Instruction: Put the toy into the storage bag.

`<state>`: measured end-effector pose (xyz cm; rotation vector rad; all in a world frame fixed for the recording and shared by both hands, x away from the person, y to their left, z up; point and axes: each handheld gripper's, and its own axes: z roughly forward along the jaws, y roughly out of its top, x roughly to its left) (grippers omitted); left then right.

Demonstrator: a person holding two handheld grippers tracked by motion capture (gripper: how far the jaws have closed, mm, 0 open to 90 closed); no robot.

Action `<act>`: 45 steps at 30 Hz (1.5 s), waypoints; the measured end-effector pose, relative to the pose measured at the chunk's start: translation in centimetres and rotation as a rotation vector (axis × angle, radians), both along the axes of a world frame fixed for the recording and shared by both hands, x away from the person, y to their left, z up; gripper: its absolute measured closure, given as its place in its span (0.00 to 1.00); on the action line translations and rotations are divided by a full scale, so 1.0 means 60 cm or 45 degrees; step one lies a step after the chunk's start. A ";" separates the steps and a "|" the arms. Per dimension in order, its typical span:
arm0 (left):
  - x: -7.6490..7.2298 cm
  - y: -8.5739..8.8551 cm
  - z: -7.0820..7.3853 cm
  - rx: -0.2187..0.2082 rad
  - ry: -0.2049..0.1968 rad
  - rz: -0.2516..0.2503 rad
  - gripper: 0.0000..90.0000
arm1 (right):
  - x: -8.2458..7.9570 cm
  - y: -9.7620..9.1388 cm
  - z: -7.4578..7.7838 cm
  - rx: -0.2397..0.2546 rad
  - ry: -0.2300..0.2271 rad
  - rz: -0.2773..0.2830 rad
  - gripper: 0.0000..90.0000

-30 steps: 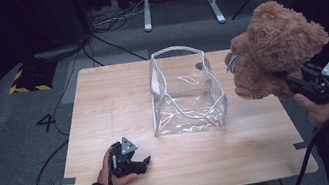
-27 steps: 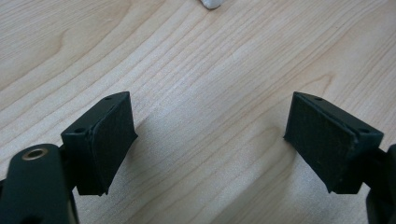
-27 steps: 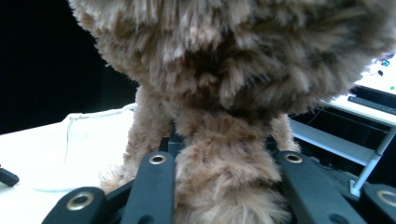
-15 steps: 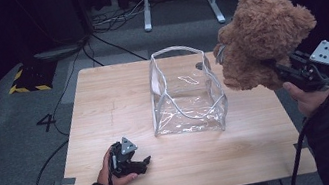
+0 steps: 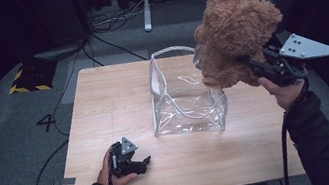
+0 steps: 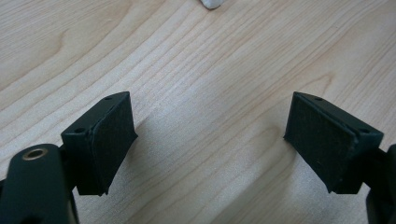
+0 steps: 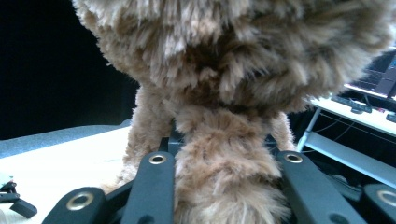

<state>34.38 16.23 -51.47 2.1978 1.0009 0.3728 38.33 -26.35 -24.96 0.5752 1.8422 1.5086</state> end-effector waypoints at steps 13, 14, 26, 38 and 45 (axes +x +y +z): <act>0.000 0.000 0.000 0.002 -0.004 0.000 0.18 | 0.018 0.081 -0.004 -0.020 0.040 0.083 0.78; 0.000 0.000 0.000 0.001 0.000 0.001 0.18 | 0.019 0.087 -0.006 -0.026 0.046 0.083 0.78; 0.000 0.000 0.000 0.001 -0.003 0.000 0.18 | 0.033 0.144 -0.023 -0.092 0.097 0.088 0.78; 0.000 0.000 0.000 0.000 -0.002 -0.001 0.18 | 0.033 0.188 -0.033 -0.110 0.139 0.113 0.77; 0.000 0.000 0.000 0.000 -0.001 0.001 0.18 | 0.026 0.206 -0.023 -0.124 0.135 0.118 0.78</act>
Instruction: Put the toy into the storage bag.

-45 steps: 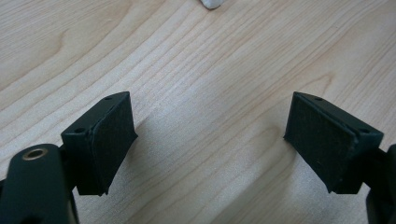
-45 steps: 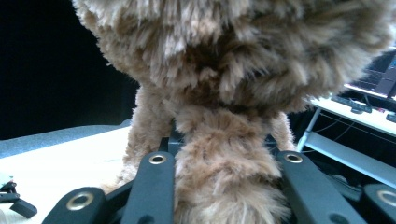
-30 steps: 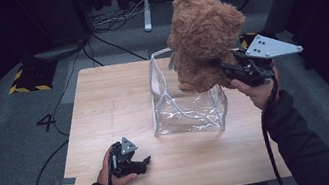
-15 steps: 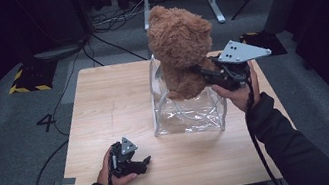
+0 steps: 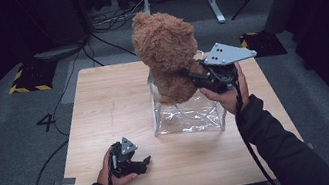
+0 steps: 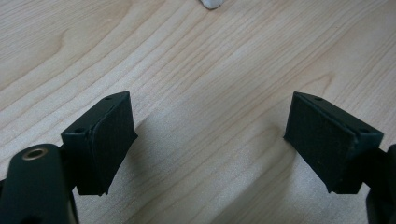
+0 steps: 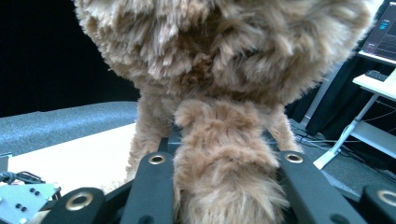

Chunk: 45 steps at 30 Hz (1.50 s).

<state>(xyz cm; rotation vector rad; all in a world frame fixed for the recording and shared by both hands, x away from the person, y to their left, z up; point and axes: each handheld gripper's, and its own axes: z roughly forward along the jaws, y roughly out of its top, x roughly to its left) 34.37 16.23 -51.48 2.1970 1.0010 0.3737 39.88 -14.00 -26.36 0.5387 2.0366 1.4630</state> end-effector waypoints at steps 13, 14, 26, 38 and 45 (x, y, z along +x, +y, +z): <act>-0.001 0.000 0.000 0.000 0.000 0.004 0.18 | 0.000 -0.002 -0.013 0.072 0.062 0.000 0.77; -0.001 0.000 0.000 -0.001 0.000 0.003 0.18 | 0.002 -0.010 -0.015 0.087 0.076 -0.005 0.77; -0.001 0.000 0.000 0.000 0.001 0.004 0.18 | 0.038 -0.050 -0.073 0.013 0.221 -0.110 0.76; -0.001 0.000 0.000 -0.001 0.000 0.004 0.18 | 0.050 -0.025 -0.108 -0.145 0.322 -0.110 0.72; -0.001 0.000 0.000 -0.001 0.001 0.004 0.18 | 0.053 -0.022 -0.119 -0.177 0.344 -0.118 0.70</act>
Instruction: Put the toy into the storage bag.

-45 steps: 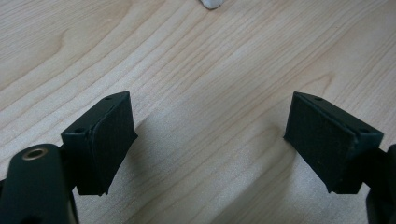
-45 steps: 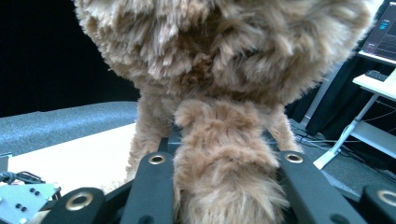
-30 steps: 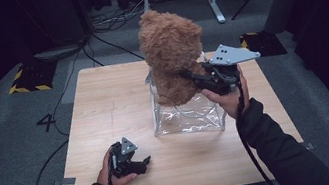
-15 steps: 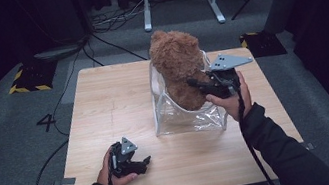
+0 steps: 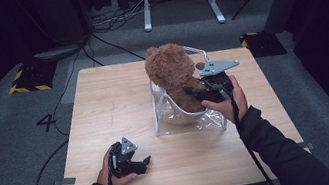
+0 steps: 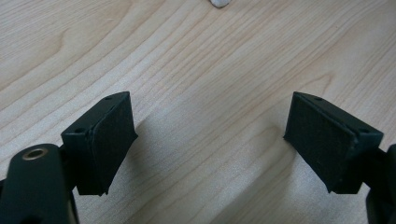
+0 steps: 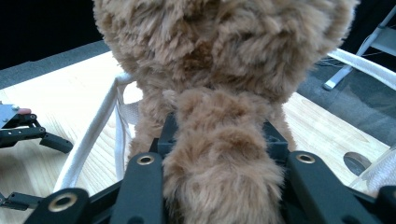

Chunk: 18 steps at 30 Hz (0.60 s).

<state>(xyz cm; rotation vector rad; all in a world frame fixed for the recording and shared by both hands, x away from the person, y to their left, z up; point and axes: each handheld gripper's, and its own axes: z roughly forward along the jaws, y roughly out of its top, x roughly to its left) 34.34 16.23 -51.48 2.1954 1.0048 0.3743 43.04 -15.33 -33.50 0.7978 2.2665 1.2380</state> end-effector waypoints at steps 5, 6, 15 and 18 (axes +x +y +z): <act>0.000 0.000 0.000 0.000 0.001 0.000 0.18 | 0.005 -0.002 -0.004 -0.022 0.042 0.004 0.68; 0.000 0.000 0.000 0.000 0.001 0.000 0.18 | 0.005 -0.002 -0.004 -0.022 0.042 0.004 0.68; 0.000 0.000 0.000 0.000 -0.001 0.000 0.18 | 0.013 -0.002 -0.015 -0.088 0.106 -0.008 0.66; 0.000 0.000 0.000 0.000 -0.001 0.000 0.18 | 0.012 -0.002 -0.015 -0.098 0.115 -0.013 0.66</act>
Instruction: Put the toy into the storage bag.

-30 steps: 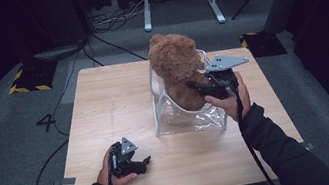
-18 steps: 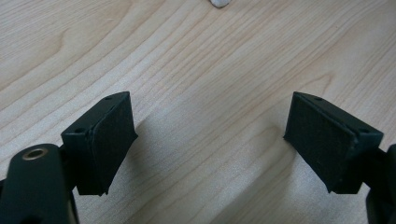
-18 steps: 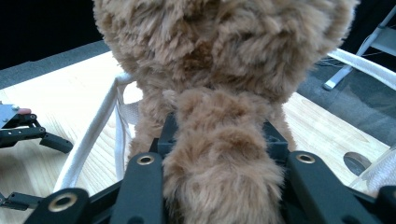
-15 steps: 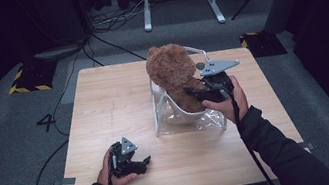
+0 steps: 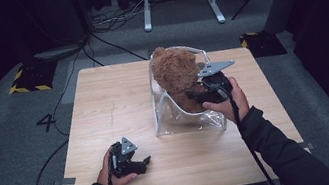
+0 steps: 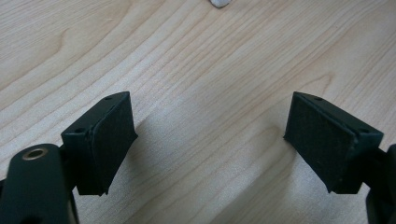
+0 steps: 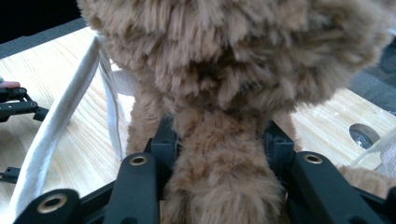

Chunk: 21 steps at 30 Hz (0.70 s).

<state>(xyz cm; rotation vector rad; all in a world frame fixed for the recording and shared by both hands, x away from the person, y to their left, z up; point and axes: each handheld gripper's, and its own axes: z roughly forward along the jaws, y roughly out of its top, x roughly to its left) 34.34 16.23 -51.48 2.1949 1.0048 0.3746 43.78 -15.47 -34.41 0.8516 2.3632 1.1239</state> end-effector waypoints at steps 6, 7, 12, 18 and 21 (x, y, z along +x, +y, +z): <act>0.000 0.000 0.000 0.000 0.000 0.000 0.18 | 0.000 -0.003 0.001 -0.013 0.012 -0.006 0.61; 0.000 0.000 0.000 0.000 0.000 0.000 0.18 | -0.001 -0.003 0.001 -0.010 0.011 -0.014 0.57; 0.000 0.000 0.000 -0.002 0.001 0.000 0.18 | -0.004 -0.005 0.001 -0.009 0.007 -0.028 0.55; 0.000 -0.001 0.000 0.002 0.002 0.003 0.18 | -0.004 -0.015 0.007 0.008 -0.011 -0.063 0.52; 0.000 -0.001 0.000 0.001 0.002 0.005 0.18 | -0.005 -0.016 0.006 -0.004 -0.020 -0.064 0.52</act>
